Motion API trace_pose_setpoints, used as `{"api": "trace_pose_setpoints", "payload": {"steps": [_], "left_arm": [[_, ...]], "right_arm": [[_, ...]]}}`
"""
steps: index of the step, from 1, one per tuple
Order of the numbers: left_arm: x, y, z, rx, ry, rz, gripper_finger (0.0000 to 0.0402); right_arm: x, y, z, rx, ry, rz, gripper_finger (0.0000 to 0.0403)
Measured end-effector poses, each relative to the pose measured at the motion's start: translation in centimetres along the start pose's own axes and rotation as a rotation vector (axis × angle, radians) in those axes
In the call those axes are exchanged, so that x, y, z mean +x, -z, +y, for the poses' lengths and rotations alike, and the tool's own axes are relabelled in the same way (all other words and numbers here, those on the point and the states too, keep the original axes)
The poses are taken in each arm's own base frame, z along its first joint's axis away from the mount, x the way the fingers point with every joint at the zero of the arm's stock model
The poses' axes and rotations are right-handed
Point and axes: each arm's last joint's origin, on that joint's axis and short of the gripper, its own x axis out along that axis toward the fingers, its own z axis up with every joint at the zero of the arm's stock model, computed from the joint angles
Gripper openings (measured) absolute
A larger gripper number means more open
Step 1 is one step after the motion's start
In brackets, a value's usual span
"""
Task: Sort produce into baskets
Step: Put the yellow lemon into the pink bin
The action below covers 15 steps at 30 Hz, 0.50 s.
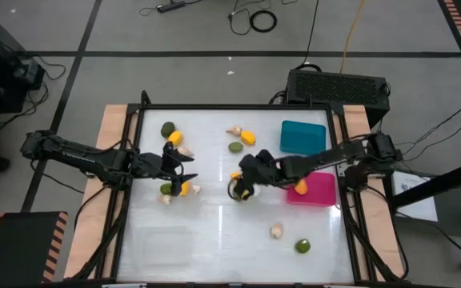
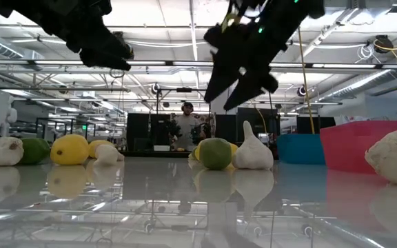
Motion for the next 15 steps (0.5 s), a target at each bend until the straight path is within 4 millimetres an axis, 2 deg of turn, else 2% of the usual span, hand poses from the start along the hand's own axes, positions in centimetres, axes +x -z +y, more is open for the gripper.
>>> {"api": "trace_pose_setpoints", "payload": {"steps": [5,10,15], "left_arm": [[0.5,-0.9,0.5,0.029,-0.048,-0.079,0.0286],[1.0,-1.2,1.8,0.016,-0.062,-0.087,0.0286],[1.2,-1.3,2.2,0.008,-0.052,-0.085,0.0286]], "right_arm": [[1.7,-1.4,-2.7,-0.041,0.055,0.036,0.0304],[2.0,-4.8,-7.1,-0.040,0.122,0.023,0.0304],[3.5,-6.1,-11.9,-0.065,0.163,0.116,0.0304]]}}
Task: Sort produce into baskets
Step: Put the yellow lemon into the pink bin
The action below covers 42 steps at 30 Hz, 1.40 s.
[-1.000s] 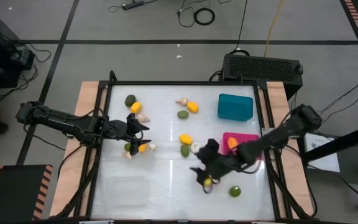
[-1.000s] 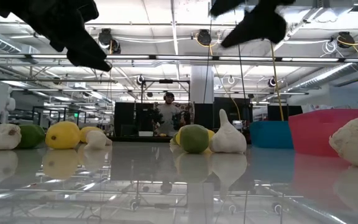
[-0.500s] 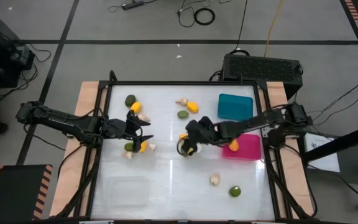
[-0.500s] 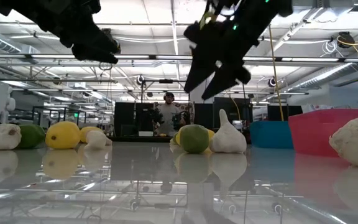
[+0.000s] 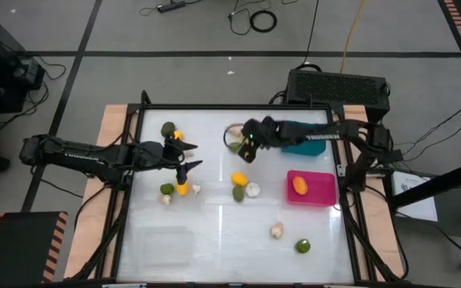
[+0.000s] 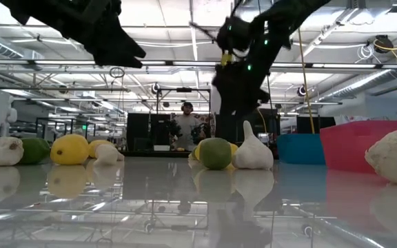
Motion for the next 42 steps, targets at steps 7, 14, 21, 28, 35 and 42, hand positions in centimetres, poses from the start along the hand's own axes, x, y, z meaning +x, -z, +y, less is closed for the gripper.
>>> {"api": "trace_pose_setpoints", "payload": {"steps": [7,14,21,28,35,42], "left_arm": [[0.0,-0.6,0.0,0.063,0.008,-0.056,0.0286],[0.1,-0.7,0.0,0.107,0.013,-0.181,0.0286],[0.5,0.3,0.9,0.098,0.037,-0.266,0.0286],[0.7,0.9,1.9,0.132,0.067,-0.330,0.0286],[0.8,0.8,2.9,0.150,0.088,-0.337,0.0286],[0.9,0.7,3.9,0.169,0.087,-0.347,0.0286]], "right_arm": [[1.6,-0.6,-4.4,0.047,0.008,0.051,0.0304],[2.4,-0.9,-5.1,0.050,-0.034,0.035,0.0304],[4.7,-0.1,-4.8,0.022,-0.028,0.096,0.0304],[5.7,0.3,-4.3,0.028,-0.071,0.121,0.0304],[6.5,0.4,-4.2,0.051,-0.077,0.107,0.0304],[6.6,0.1,-4.1,0.056,-0.083,0.075,0.0286]]}}
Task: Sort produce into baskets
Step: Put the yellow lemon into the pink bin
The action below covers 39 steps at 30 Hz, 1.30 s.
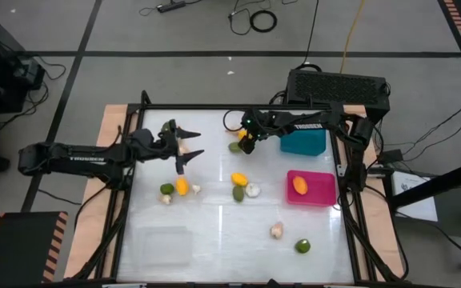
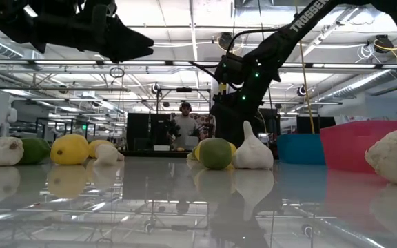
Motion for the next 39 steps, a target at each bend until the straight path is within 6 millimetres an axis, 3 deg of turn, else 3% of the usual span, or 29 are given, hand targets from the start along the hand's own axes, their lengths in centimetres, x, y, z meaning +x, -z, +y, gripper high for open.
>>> {"api": "trace_pose_setpoints", "payload": {"steps": [10,16,23,31,39], "left_arm": [[0.0,0.1,0.7,-0.002,0.021,-0.001,0.0286],[-0.1,0.5,0.7,-0.007,0.029,0.042,0.0286],[-0.1,0.8,0.6,-0.018,0.032,0.066,0.0286],[-0.2,1.6,0.5,-0.106,0.038,0.154,0.0286],[-0.4,2.6,-0.5,-0.188,0.086,0.269,0.0286]], "right_arm": [[-0.1,0.0,0.1,0.002,-0.029,0.005,0.0178],[-2.5,-0.4,0.0,0.004,-0.034,-0.014,0.0139],[-8.9,-0.1,-0.3,0.065,-0.084,0.009,0.0148],[-16.8,2.5,0.8,0.104,-0.188,0.075,0.0150],[-21.4,6.5,2.5,0.228,-0.178,0.238,0.0150]]}}
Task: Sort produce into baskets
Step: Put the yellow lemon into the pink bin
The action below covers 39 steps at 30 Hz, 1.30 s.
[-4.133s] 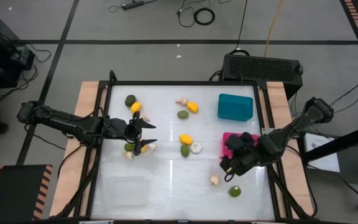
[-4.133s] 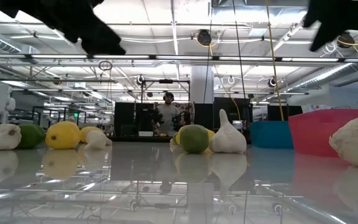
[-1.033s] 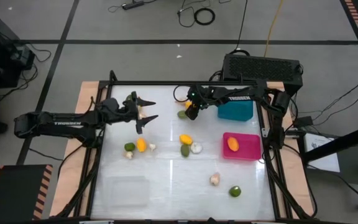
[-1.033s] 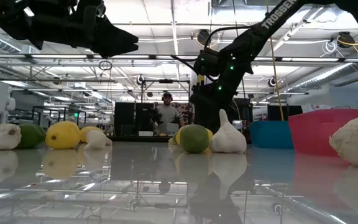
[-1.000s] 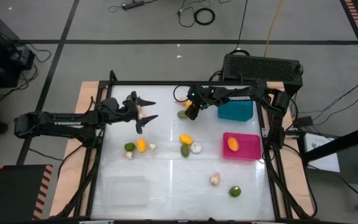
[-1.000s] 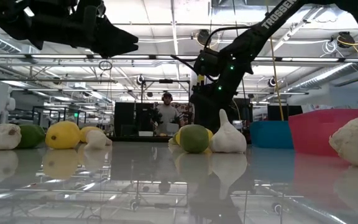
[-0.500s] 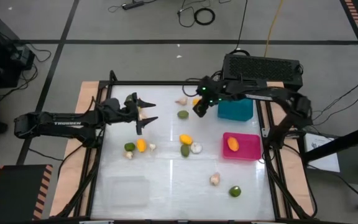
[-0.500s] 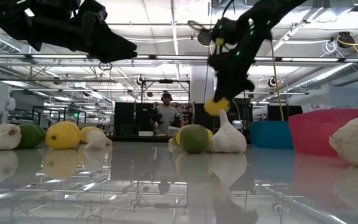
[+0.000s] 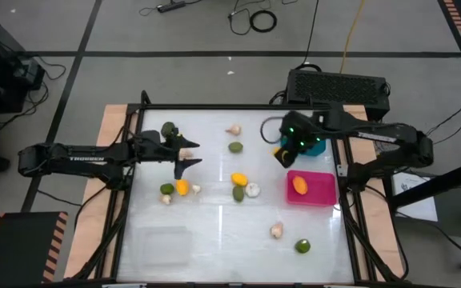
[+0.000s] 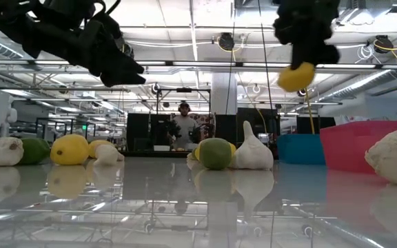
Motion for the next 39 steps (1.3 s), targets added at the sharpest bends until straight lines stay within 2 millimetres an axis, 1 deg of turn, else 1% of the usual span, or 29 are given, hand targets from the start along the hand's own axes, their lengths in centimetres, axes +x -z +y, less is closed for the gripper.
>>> {"api": "trace_pose_setpoints", "payload": {"steps": [5,10,16,20,24,29,34,39], "left_arm": [[0.1,-0.3,-0.9,-0.008,0.046,-0.026,0.0286],[0.1,-0.2,-1.8,0.006,0.093,-0.027,0.0286],[0.1,0.0,-2.3,0.040,0.119,-0.006,0.0286],[0.0,0.8,-2.7,0.040,0.137,0.078,0.0286],[-0.1,1.6,-3.1,0.037,0.153,0.155,0.0286],[-0.1,1.5,-3.7,0.000,0.178,0.151,0.0286],[-0.2,1.5,-4.5,-0.005,0.208,0.148,0.0286],[-0.2,0.9,-5.3,0.020,0.129,0.068,0.0286]], "right_arm": [[-0.2,2.8,1.4,0.043,0.055,0.102,0.0150],[-0.2,5.1,2.5,0.060,0.161,0.129,0.0150],[-0.5,7.4,3.0,0.180,0.289,0.130,0.0151],[0.7,8.6,2.6,0.207,0.355,0.148,0.0151],[2.9,9.7,1.4,0.219,0.416,0.198,0.0151],[5.2,10.8,0.1,0.196,0.442,0.274,0.0151],[6.0,11.1,-0.2,0.196,0.438,0.272,0.0158],[6.0,11.1,-0.2,0.222,0.432,0.290,0.0194]]}}
